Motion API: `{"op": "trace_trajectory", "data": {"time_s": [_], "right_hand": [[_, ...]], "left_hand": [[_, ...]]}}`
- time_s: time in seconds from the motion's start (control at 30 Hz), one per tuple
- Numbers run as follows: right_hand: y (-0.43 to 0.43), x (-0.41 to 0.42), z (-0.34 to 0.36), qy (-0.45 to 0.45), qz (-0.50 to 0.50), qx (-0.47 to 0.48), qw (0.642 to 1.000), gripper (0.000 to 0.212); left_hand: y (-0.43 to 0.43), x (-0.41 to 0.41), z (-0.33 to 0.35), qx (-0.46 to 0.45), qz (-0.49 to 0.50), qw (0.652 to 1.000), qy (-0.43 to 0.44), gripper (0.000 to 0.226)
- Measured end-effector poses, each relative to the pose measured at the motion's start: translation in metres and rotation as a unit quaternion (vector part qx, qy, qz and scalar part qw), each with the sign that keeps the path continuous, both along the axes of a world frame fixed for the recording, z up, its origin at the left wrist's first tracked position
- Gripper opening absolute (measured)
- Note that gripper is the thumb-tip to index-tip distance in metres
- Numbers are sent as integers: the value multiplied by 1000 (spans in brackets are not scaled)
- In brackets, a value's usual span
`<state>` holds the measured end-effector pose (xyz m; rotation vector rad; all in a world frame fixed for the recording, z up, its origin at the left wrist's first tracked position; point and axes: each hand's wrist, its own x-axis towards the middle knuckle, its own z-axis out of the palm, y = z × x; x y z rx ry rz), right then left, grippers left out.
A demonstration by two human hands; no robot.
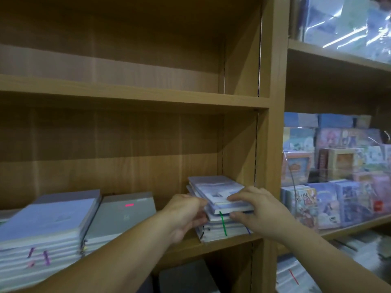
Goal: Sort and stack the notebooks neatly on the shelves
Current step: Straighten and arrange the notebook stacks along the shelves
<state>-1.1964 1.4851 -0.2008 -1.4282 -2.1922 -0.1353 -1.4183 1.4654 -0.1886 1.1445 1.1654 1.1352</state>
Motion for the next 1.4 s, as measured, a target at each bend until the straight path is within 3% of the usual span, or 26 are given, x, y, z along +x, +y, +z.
{"op": "trace_trajectory", "data": {"time_s": [0.13,0.3,0.5,0.63,0.9,1.03,1.2,1.4], "right_hand": [[-3,-9,-1,-79,-42,36,995,60],[-4,-3,-3,-44,-29,40,998,58],[-3,-5,-6,-6,-38,34,999,71],[-2,-2,-11,18,-30,51,998,84],[-1,-11,-16,23,-31,79,996,80],[0,-14,-17,29,-36,91,995,76],[4,-2,-20,100,0,100,990,53],[8,6,-25,183,40,80,979,45]], "left_hand": [[6,7,4,-20,20,1000,4,20],[12,13,6,-23,60,998,16,19],[14,0,3,-30,74,996,-50,20],[9,3,3,-31,58,997,-32,19],[3,2,3,-42,38,995,-77,18],[9,-1,4,-67,46,996,-43,28],[17,14,6,-83,61,994,-40,29],[33,36,12,-47,40,997,46,46]]}}
